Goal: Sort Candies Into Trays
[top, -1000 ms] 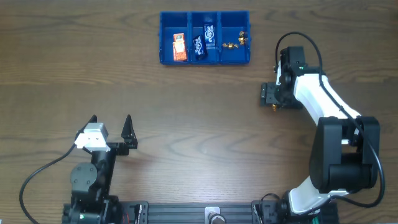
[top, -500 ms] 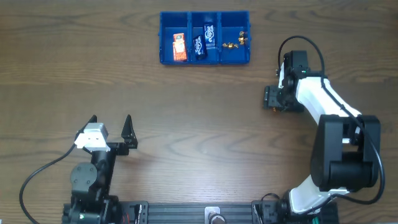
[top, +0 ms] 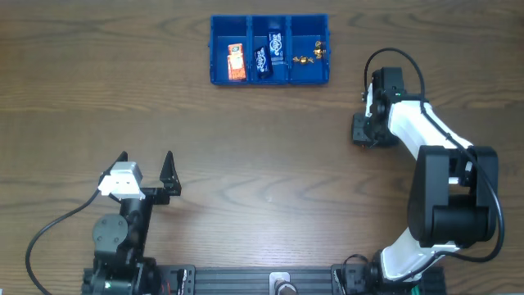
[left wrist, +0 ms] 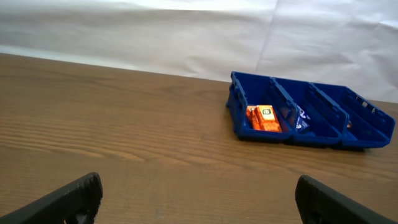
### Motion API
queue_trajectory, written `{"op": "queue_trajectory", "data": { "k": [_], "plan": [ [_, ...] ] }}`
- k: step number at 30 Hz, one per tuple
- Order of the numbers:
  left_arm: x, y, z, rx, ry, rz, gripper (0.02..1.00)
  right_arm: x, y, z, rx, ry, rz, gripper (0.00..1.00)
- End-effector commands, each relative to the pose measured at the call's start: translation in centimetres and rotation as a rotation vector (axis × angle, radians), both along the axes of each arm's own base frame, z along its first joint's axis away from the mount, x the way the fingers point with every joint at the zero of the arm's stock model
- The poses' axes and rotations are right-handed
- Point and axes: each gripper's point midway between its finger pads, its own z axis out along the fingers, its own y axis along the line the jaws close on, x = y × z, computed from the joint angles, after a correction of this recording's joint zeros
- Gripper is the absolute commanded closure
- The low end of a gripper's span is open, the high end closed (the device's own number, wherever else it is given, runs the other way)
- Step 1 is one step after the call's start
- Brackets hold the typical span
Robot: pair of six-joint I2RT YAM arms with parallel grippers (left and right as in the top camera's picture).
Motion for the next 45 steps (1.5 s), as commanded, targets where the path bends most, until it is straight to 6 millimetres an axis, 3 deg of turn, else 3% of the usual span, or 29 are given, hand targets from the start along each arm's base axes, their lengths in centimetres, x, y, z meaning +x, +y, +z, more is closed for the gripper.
{"op": "queue_trajectory", "data": {
  "k": [1,13,16,19,26,28,32,34,37,42,45],
  "plan": [
    [0.0,0.4,-1.8,0.022,0.049,0.017,0.02,-0.2,0.2,-0.5,0.0,0.013,0.008,0.689],
    [0.0,0.4,-1.8,0.022,0.049,0.018,0.02,-0.1,0.5,-0.4,0.001,0.011,0.017,0.886],
    [0.0,0.4,-1.8,0.022,0.049,0.018,0.02,0.4,1.6,0.8,0.0,-0.026,0.055,0.906],
    [0.0,0.4,-1.8,0.022,0.049,0.018,0.02,1.3,4.0,5.4,0.005,-0.159,0.125,0.906],
    [0.0,0.4,-1.8,0.022,0.049,0.018,0.02,2.7,10.9,20.7,0.08,-0.633,0.268,0.884],
    [0.0,0.4,-1.8,0.022,0.049,0.018,0.02,3.8,11.7,24.0,0.094,-0.716,0.271,0.89],
    [0.0,0.4,-1.8,0.022,0.049,0.018,0.023,8.2,12.4,27.7,0.078,-0.797,0.246,0.89],
    [0.0,0.4,-1.8,0.022,0.049,0.018,0.02,11.0,13.4,28.2,0.068,-0.796,0.264,0.89],
    [0.0,0.4,-1.8,0.022,0.049,0.018,0.02,14.9,14.9,26.9,0.025,-0.75,0.271,0.89],
    [0.0,0.4,-1.8,0.022,0.049,0.018,0.02,19.4,15.2,21.7,-0.055,-0.652,0.238,0.888],
    [0.0,0.4,-1.8,0.022,0.049,0.018,0.02,20.3,14.8,18.1,-0.091,-0.598,0.199,0.884]
  ]
}}
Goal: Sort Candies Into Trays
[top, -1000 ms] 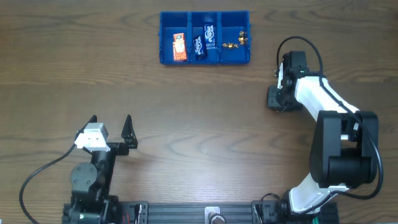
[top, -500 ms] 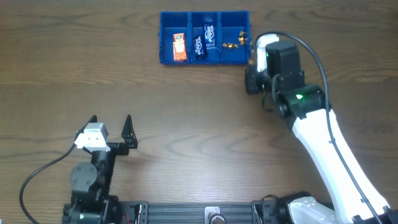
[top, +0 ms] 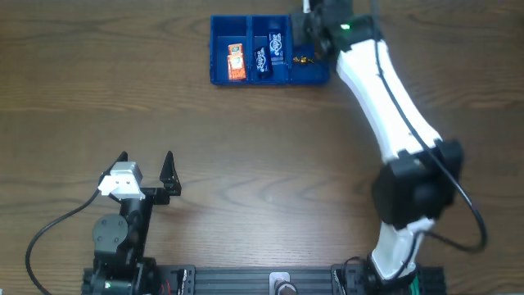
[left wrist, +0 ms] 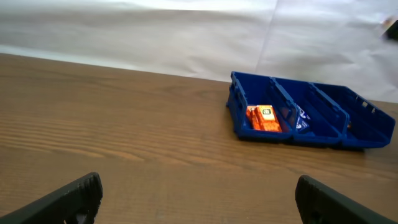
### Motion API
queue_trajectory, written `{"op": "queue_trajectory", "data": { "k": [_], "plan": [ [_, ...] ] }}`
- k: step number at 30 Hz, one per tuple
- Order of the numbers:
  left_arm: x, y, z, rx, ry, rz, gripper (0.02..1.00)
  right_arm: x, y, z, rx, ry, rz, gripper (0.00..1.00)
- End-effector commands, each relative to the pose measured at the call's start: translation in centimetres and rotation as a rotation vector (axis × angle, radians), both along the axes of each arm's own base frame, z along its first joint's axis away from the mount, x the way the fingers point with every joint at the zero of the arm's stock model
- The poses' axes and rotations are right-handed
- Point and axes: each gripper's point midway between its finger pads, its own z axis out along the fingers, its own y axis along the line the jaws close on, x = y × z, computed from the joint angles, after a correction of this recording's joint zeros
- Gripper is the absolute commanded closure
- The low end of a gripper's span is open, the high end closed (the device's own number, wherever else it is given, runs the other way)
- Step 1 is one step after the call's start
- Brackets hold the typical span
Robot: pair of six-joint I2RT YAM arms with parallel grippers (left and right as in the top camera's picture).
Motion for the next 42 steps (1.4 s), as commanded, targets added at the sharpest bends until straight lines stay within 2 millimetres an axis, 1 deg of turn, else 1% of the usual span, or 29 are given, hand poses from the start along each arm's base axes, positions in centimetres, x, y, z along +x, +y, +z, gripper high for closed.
{"op": "queue_trajectory", "data": {
  "k": [1,3,5,7,12,14,15,16,17,19,20,23,24,26,27,28,31,32,34,36,37,38,40,42],
  "plan": [
    [0.0,0.4,-1.8,0.022,0.049,0.018,0.02,1.5,-1.0,-3.6,-0.056,0.042,-0.088,0.884],
    [0.0,0.4,-1.8,0.022,0.049,0.018,0.02,1.6,-1.0,-4.8,-0.048,0.062,-0.104,0.884],
    [0.0,0.4,-1.8,0.022,0.049,0.018,0.02,1.7,-1.1,-5.2,-0.033,0.071,-0.126,0.884],
    [0.0,0.4,-1.8,0.022,0.049,0.017,0.02,1.8,-1.4,-5.2,-0.013,0.072,-0.151,0.884],
    [0.0,0.4,-1.8,0.022,0.049,0.018,0.02,1.9,-1.4,-5.2,-0.01,0.072,-0.149,0.871],
    [0.0,0.4,-1.8,0.022,0.049,0.018,0.02,1.9,-1.4,-5.2,-0.011,0.072,-0.15,0.816],
    [0.0,0.4,-1.8,0.022,0.049,0.018,0.02,1.9,-1.4,-5.2,-0.01,0.071,-0.149,0.744],
    [0.0,0.4,-1.8,0.022,0.049,0.018,0.02,1.9,-1.4,-5.2,-0.009,0.068,-0.15,0.63],
    [0.0,0.4,-1.8,0.022,0.049,0.018,0.02,2.1,-1.4,-5.1,-0.006,0.061,-0.15,0.338],
    [0.0,0.4,-1.8,0.022,0.049,0.017,0.023,2.3,-1.3,-4.9,-0.002,0.05,-0.15,0.025],
    [0.0,0.4,-1.8,0.022,0.049,0.018,0.02,2.4,-1.2,-4.7,0.001,0.042,-0.149,0.001],
    [0.0,0.4,-1.8,0.022,0.049,0.018,0.02,2.5,-1.4,-4.2,0.006,0.03,-0.152,0.001],
    [0.0,0.4,-1.8,0.022,0.049,0.018,0.02,2.1,-1.5,-3.7,-0.001,0.032,-0.147,0.001],
    [0.0,0.4,-1.8,0.022,0.049,0.018,0.023,1.1,-1.8,-2.2,-0.005,0.035,-0.145,0.001],
    [0.0,0.4,-1.8,0.022,0.049,0.018,0.02,0.6,-2.4,-1.3,-0.007,0.034,-0.152,0.001],
    [0.0,0.4,-1.8,0.022,0.049,0.018,0.02,-0.3,-3.3,0.5,-0.005,0.028,-0.164,0.001],
    [0.0,0.4,-1.8,0.022,0.049,0.018,0.02,-2.9,-5.5,4.5,-0.025,-0.011,-0.155,0.001],
    [0.0,0.4,-1.8,0.022,0.049,0.018,0.025,-4.3,-6.3,5.8,-0.036,-0.027,-0.148,0.001],
    [0.0,0.4,-1.8,0.022,0.049,0.017,0.02,-7.9,-7.7,8.0,-0.045,-0.063,-0.14,0.001],
    [0.0,0.4,-1.8,0.022,0.049,0.018,0.02,-10.9,-9.0,8.6,-0.045,-0.08,-0.148,0.001],
    [0.0,0.4,-1.8,0.022,0.049,0.018,0.02,-13.1,-9.8,8.4,-0.041,-0.089,-0.157,0.003],
    [0.0,0.4,-1.8,0.022,0.049,0.018,0.02,-15.0,-10.8,8.0,-0.036,-0.1,-0.169,0.003],
    [0.0,0.4,-1.8,0.022,0.049,0.018,0.02,-18.8,-13.1,6.4,-0.024,-0.138,-0.215,0.001],
    [0.0,0.4,-1.8,0.022,0.049,0.018,0.02,-21.7,-14.9,4.7,-0.013,-0.19,-0.257,0.003]
  ]
}}
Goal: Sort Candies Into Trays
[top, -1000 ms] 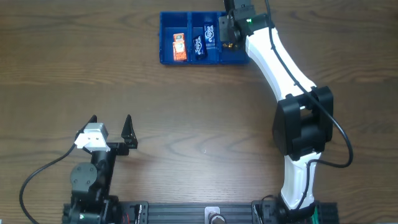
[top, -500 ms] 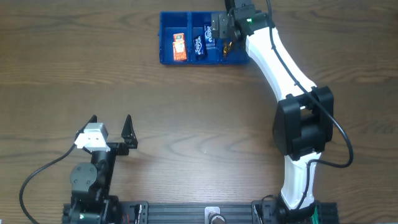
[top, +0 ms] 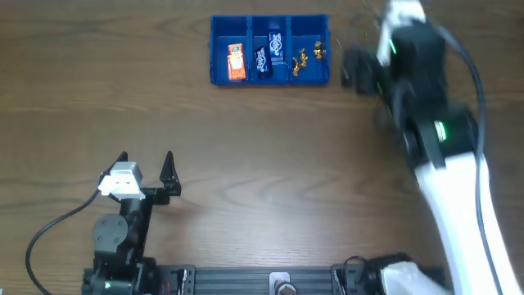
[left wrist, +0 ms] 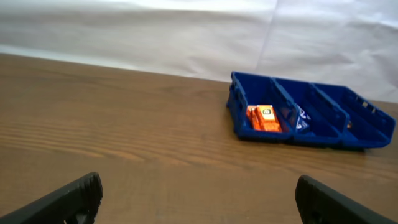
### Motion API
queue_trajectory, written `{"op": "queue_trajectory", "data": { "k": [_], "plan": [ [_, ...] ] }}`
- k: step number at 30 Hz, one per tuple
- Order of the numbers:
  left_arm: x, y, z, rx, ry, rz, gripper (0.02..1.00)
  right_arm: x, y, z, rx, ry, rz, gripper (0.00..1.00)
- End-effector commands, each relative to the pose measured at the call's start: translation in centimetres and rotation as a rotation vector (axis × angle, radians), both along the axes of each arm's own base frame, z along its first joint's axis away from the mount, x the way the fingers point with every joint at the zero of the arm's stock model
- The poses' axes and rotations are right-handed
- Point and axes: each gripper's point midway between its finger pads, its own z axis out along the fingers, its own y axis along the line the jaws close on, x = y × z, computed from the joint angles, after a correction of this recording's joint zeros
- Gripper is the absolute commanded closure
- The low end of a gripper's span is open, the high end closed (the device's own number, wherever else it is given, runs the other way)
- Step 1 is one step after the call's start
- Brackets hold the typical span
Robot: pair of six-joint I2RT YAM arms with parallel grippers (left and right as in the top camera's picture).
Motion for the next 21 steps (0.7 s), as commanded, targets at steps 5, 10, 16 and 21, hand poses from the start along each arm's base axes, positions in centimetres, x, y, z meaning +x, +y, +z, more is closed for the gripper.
{"op": "queue_trajectory", "data": {
  "k": [5,10,16,21],
  "plan": [
    [0.0,0.4,-1.8,0.022,0.048,0.018,0.02,-10.9,-5.7,-9.8,0.018,-0.161,-0.118,0.003],
    [0.0,0.4,-1.8,0.022,0.048,0.018,0.02,-11.6,-4.2,-11.5,0.082,-0.389,-0.029,0.003],
    [0.0,0.4,-1.8,0.022,0.048,0.018,0.02,-10.7,-2.1,-12.3,0.217,-0.534,0.068,0.003],
    [0.0,0.4,-1.8,0.022,0.048,0.018,0.023,-10.8,-3.3,-14.1,0.204,-0.529,0.024,0.003]
  ]
}}
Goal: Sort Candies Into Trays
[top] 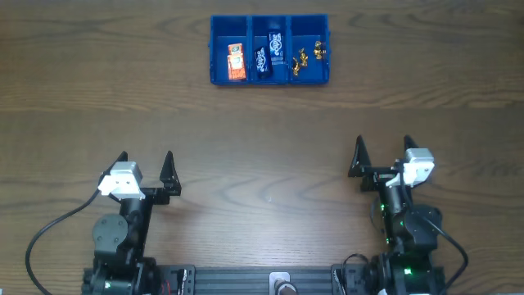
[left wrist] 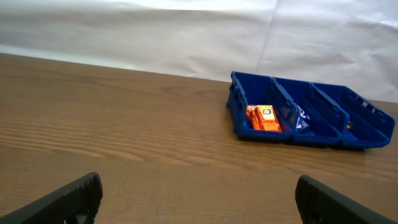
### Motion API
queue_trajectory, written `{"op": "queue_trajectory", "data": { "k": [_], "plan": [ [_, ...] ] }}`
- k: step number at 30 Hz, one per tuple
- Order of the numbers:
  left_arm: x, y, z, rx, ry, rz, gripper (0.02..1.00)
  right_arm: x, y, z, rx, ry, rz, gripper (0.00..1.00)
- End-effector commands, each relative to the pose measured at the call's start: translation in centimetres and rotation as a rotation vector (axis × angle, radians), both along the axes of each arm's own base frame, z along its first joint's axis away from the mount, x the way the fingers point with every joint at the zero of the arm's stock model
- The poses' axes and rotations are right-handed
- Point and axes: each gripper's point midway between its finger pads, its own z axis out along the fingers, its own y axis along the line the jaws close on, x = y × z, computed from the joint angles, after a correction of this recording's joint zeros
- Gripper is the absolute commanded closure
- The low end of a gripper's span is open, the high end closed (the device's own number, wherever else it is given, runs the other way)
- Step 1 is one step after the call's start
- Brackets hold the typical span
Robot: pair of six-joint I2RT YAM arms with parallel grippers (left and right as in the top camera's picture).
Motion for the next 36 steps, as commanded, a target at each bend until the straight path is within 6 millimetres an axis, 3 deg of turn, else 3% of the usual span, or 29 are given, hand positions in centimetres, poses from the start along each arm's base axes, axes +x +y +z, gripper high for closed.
{"op": "queue_trajectory", "data": {
  "k": [1,6,21,36],
  "plan": [
    [0.0,0.4,-1.8,0.022,0.048,0.018,0.02,-0.3,-1.2,-1.9,0.028,0.009,-0.038,0.003],
    [0.0,0.4,-1.8,0.022,0.048,0.017,0.02,-1.6,-4.2,-3.3,0.014,0.055,-0.21,0.003],
    [0.0,0.4,-1.8,0.022,0.048,0.017,0.02,-1.6,-3.1,-3.0,-0.147,0.044,-0.137,0.003],
    [0.0,0.4,-1.8,0.022,0.048,0.018,0.02,-1.6,-3.4,-3.3,-0.152,0.06,-0.153,0.003]
  ]
}}
